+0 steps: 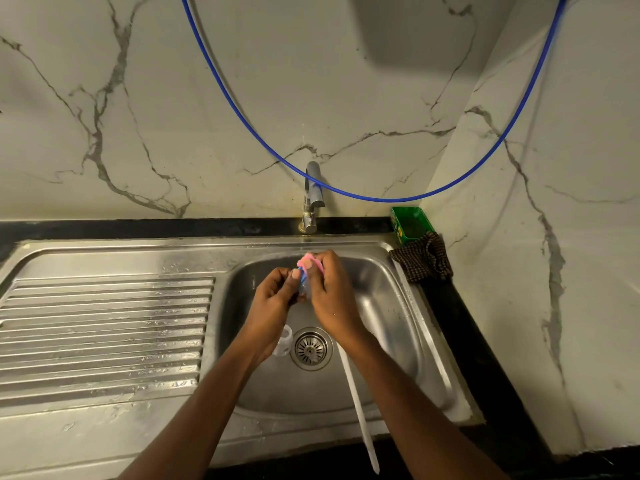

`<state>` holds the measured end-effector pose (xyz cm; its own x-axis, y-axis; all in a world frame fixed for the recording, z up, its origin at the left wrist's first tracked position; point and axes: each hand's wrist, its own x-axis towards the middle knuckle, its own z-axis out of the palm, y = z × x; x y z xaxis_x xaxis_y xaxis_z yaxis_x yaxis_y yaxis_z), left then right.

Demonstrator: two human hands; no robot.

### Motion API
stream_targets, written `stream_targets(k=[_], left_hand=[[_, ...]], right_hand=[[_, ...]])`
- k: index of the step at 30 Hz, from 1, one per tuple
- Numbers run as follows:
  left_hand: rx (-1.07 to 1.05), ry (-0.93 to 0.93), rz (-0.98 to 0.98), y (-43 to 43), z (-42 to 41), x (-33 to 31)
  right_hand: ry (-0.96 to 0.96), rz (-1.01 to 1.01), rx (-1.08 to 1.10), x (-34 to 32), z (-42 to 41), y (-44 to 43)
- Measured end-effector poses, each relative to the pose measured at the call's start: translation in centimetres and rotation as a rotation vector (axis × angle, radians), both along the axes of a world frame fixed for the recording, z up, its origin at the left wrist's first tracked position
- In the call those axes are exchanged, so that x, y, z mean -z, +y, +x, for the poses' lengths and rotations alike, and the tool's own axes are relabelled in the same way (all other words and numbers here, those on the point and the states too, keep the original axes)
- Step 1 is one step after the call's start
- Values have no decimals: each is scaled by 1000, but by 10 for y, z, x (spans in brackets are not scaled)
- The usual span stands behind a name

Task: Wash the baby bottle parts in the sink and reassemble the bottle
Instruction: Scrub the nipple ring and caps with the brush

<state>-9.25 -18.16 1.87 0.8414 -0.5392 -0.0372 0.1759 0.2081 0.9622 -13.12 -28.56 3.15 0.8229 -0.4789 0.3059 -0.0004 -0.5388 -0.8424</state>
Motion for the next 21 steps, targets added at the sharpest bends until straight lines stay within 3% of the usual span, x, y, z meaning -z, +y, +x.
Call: stream_targets(k=[11, 14, 17, 21], left_hand=[[-21, -66, -38, 17, 9, 5], [-22, -91, -26, 20, 13, 8], [-18, -110, -38, 21, 14, 6], [-34, -23, -138, 21, 12, 7]], right_hand=[[11, -144, -74, -9, 2, 0], [-3, -109, -9, -7, 3, -1], [-3, -133, -77, -10, 2, 4], [-34, -33, -1, -7, 4, 1]])
